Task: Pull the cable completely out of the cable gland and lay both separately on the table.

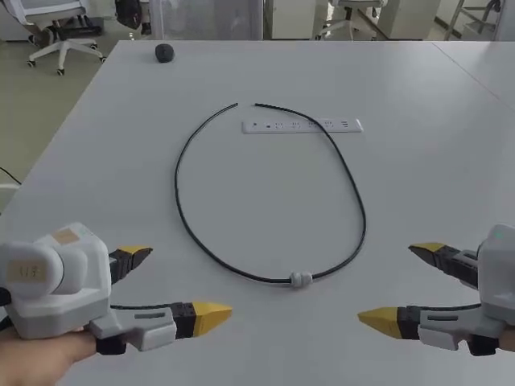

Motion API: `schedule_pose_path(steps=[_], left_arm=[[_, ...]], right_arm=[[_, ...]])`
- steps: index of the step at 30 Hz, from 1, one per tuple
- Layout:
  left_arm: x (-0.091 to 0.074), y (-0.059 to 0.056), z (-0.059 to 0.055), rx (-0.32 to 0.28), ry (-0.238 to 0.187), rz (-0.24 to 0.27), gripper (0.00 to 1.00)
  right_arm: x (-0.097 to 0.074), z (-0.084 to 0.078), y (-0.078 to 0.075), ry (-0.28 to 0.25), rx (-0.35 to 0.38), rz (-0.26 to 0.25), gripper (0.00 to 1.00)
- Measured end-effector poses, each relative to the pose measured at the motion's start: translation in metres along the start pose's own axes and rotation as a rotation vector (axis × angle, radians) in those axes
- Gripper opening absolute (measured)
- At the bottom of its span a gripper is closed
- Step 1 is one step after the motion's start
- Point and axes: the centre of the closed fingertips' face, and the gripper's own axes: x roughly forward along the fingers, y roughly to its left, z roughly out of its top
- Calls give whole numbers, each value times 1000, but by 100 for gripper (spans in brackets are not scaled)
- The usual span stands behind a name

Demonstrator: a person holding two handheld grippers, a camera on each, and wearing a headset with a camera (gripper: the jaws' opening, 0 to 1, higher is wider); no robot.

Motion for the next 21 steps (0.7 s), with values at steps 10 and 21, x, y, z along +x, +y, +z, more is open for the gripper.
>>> schedule_pose_path(steps=[10, 21], left_arm=[[-1, 1, -1, 3, 1, 2, 98], [-3, -1, -3, 1, 9, 0, 98]], right_arm=[[2, 3, 3, 1, -7, 10, 87], [1, 0, 4, 8, -10, 9, 86]])
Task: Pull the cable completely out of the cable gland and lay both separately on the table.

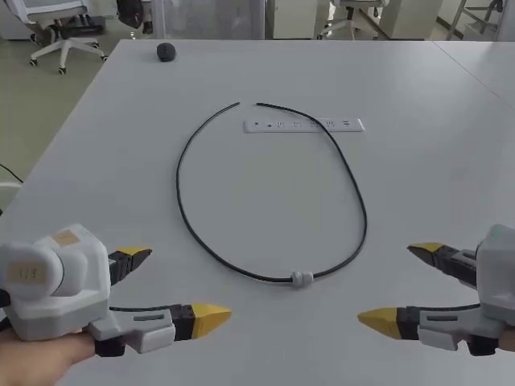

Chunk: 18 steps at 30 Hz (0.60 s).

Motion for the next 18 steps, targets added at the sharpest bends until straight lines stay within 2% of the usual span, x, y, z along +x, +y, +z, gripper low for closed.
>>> schedule_pose_path(steps=[18], left_arm=[[0, -4, 1, 9, -1, -5, 97]], right_arm=[[0, 2, 1, -1, -13, 8, 85]])
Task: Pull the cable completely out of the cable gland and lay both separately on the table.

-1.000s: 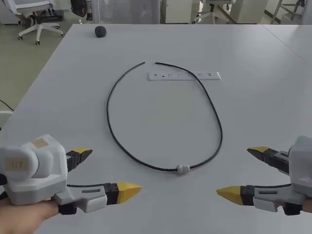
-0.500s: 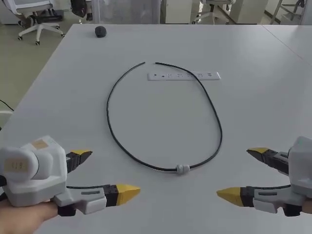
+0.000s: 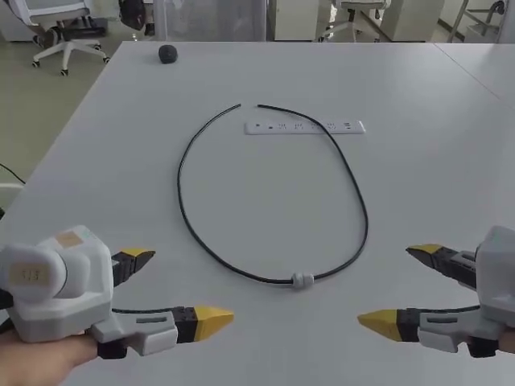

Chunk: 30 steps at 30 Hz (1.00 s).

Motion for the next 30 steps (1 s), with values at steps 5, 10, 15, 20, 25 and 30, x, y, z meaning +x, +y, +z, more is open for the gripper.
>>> schedule_pose_path(steps=[5, 10, 15, 20, 25, 30], left_arm=[[-1, -1, -1, -2, 1, 0, 97], [0, -3, -1, 0, 1, -4, 96], [1, -3, 0, 4, -4, -7, 96], [3, -7, 0, 9, -1, -16, 95], [3, -7, 0, 13, -2, -22, 93], [2, -7, 0, 15, -2, -22, 93]], right_arm=[[0, -2, 1, 3, 1, 1, 85], [-3, -4, 2, 4, 5, -1, 84], [-2, -4, 3, 12, -12, 13, 82], [2, 1, 1, 10, -27, 20, 81], [6, 1, 3, 31, -54, 49, 75], [11, 3, 2, 50, -87, 82, 66]])
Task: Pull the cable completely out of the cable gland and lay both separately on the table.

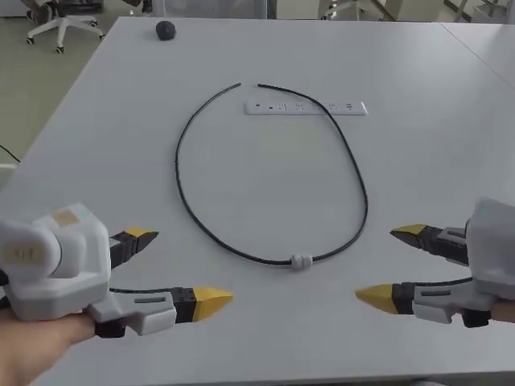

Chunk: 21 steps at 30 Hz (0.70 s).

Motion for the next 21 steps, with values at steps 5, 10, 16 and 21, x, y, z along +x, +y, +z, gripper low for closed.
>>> schedule_pose_path(steps=[5, 10, 16, 21], left_arm=[[0, 1, -2, -2, 4, 0, 92], [1, 0, -2, 5, 2, -4, 92], [0, 1, -1, 4, -1, -5, 91], [0, 2, -3, 6, 2, -6, 91]], right_arm=[[8, 7, 6, 27, -62, 43, 57], [16, 9, 6, 52, -106, 71, 52], [29, 11, 8, 109, -180, 123, 40], [42, 11, 11, 146, -214, 169, 35]])
